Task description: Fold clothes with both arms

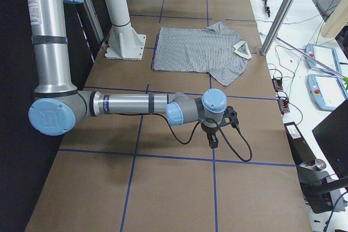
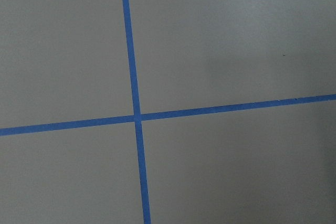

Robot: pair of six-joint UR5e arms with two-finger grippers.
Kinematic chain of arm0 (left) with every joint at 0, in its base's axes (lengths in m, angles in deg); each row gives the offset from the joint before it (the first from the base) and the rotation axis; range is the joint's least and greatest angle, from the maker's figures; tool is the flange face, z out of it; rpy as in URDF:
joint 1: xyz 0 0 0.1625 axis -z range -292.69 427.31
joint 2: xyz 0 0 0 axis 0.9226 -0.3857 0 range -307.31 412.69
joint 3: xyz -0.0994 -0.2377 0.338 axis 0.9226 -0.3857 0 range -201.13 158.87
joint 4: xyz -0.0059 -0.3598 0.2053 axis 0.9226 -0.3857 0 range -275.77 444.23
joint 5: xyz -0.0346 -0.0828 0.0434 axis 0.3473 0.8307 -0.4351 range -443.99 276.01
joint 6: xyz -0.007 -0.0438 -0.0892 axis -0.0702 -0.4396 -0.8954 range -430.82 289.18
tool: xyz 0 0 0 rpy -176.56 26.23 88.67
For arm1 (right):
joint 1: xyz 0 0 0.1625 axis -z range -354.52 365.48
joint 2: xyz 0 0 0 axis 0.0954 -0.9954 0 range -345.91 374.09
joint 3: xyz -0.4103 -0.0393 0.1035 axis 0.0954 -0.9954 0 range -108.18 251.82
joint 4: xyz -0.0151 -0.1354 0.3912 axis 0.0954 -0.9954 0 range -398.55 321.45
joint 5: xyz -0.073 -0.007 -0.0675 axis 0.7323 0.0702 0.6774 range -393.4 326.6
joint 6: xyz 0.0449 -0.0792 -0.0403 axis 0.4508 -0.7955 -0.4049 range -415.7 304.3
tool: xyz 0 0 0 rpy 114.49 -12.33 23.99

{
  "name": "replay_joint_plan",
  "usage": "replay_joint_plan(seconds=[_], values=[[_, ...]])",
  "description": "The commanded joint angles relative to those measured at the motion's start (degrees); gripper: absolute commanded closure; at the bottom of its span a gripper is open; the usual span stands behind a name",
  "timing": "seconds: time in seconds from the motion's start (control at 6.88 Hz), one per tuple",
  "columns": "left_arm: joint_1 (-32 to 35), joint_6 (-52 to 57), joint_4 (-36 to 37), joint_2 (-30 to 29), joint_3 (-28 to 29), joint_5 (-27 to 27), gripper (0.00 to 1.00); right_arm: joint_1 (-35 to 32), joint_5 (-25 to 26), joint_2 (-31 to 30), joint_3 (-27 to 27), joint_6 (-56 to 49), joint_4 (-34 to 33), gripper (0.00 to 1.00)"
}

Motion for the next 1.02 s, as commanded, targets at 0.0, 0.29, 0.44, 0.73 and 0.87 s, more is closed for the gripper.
replay_joint_plan(seconds=[0.0, 0.29, 0.44, 0.73, 0.87], values=[[1.4, 0.0, 1.5, -1.0, 0.2, -0.5, 0.0, 0.0, -0.5, 0.2, -0.4, -0.1, -0.1, 0.0], [1.5, -0.2, 1.6, 2.0, -6.5, -0.6, 0.0, 0.1, -2.7, 0.0, -2.1, -0.3, 0.2, 0.0], [1.4, -0.5, 1.2, 2.1, -7.2, -0.3, 0.0, 0.2, -4.7, 0.4, -1.2, -0.3, 0.2, 0.0], [1.4, -1.0, 1.2, 3.1, -12.6, -0.3, 0.0, 6.4, -7.8, 5.0, 0.3, 4.0, 0.2, 0.0], [1.5, -0.5, 0.1, 4.1, -14.9, 0.4, 0.0, 9.6, -7.5, 11.7, 0.4, 12.3, 0.2, 0.0]])
